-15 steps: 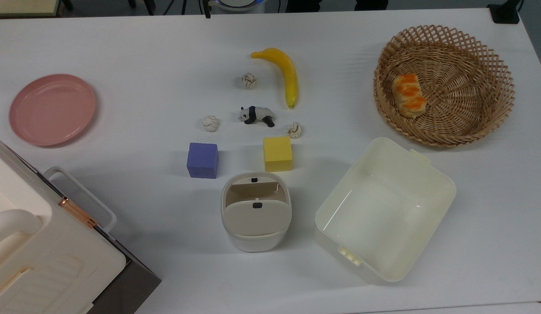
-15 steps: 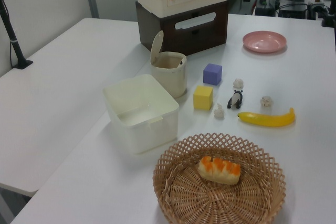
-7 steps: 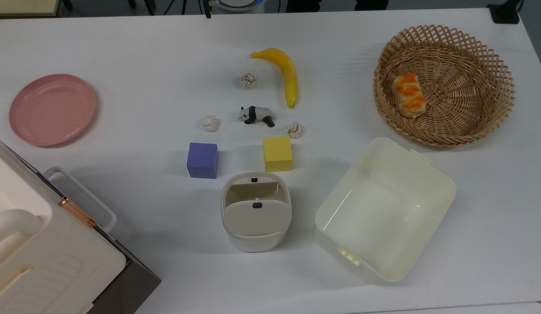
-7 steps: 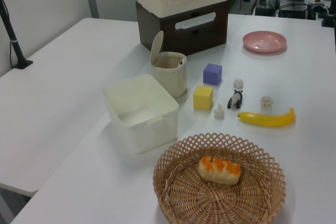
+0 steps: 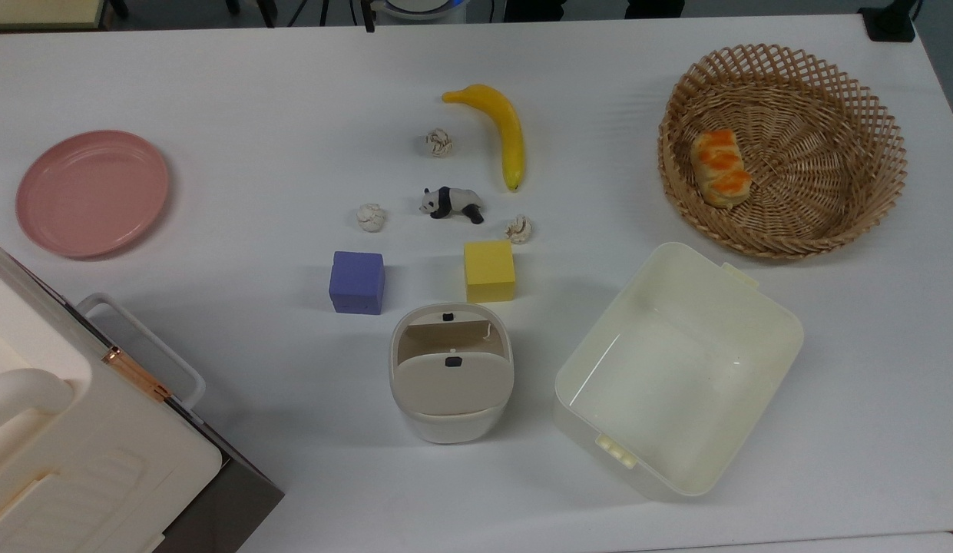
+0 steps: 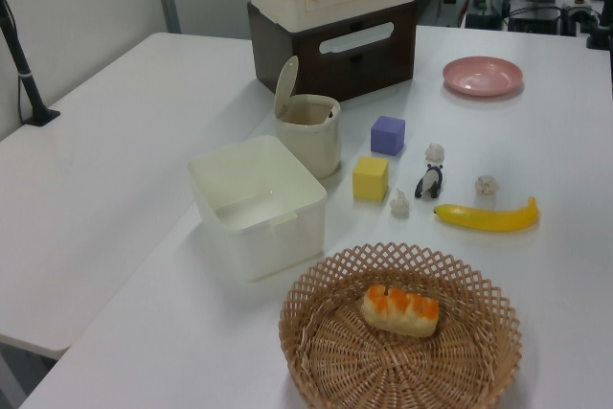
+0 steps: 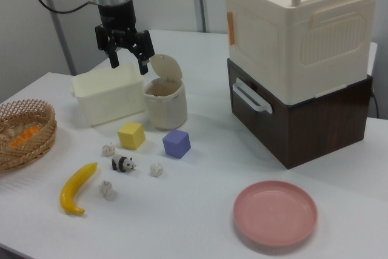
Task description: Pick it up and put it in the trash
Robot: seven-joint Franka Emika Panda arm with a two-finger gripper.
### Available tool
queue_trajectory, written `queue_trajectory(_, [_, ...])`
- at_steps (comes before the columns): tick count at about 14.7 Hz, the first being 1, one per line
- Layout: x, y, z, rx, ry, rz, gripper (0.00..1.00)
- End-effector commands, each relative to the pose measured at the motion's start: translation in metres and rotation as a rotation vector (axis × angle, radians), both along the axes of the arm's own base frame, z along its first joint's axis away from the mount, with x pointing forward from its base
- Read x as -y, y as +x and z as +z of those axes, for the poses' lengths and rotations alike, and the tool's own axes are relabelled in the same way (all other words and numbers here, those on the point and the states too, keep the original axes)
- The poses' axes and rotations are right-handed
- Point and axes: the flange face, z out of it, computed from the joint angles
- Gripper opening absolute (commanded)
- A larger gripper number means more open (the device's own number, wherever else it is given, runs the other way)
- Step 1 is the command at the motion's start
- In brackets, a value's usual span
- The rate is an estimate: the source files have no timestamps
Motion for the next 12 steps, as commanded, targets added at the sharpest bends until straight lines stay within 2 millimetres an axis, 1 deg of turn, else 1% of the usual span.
queue_trajectory(1, [-0.0042,-0.0079,0.0006,-0.020,0.007,0.003,1.00])
queue_trajectory(12, [-0.0053,-0.0057,-0.0015,-0.018,0.010,0.018,1.00])
